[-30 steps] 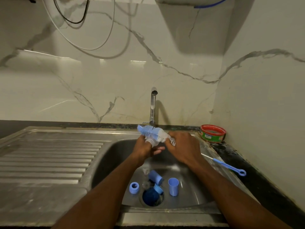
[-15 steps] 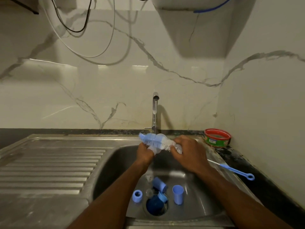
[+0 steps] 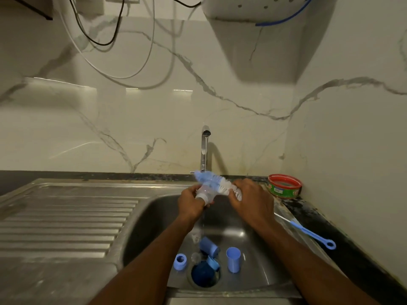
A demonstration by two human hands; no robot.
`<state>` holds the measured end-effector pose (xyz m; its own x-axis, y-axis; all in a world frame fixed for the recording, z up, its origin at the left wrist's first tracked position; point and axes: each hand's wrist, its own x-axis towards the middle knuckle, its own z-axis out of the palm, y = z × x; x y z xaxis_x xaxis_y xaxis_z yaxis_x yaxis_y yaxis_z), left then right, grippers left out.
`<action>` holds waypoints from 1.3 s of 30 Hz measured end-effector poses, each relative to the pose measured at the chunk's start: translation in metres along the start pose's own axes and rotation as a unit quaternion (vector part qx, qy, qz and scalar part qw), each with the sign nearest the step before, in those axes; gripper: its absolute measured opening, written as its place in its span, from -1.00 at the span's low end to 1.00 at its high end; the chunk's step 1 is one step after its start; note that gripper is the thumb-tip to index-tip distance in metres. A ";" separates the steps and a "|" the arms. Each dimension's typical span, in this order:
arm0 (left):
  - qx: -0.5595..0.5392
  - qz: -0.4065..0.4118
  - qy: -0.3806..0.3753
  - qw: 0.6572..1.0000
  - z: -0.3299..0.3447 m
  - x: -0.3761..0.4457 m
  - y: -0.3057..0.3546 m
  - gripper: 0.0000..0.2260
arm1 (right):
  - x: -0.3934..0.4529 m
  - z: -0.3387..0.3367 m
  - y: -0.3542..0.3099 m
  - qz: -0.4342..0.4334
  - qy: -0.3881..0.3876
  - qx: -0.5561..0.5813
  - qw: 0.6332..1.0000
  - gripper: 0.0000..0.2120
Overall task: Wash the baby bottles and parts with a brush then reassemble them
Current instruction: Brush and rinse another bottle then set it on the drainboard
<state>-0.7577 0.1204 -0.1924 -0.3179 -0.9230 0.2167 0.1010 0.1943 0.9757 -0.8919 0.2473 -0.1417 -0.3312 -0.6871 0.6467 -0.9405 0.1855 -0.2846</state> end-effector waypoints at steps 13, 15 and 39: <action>0.018 -0.031 0.014 0.999 -0.001 0.007 -0.006 -0.69 | 0.000 0.004 0.001 0.023 -0.015 -0.006 1.000 -0.71; -0.042 -0.075 -0.031 0.996 0.003 -0.001 0.005 -0.72 | 0.000 0.002 -0.001 0.029 -0.013 -0.023 0.999 -0.71; 0.020 -0.058 -0.057 0.996 0.000 -0.009 0.009 -0.79 | -0.006 -0.003 -0.002 0.030 -0.001 -0.020 0.999 -0.76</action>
<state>-0.7542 0.1305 -0.1857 -0.4299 -0.8971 0.1018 0.0205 0.1030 0.9945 -0.8884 0.2530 -0.1428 -0.3873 -0.6751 0.6278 -0.9211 0.2542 -0.2949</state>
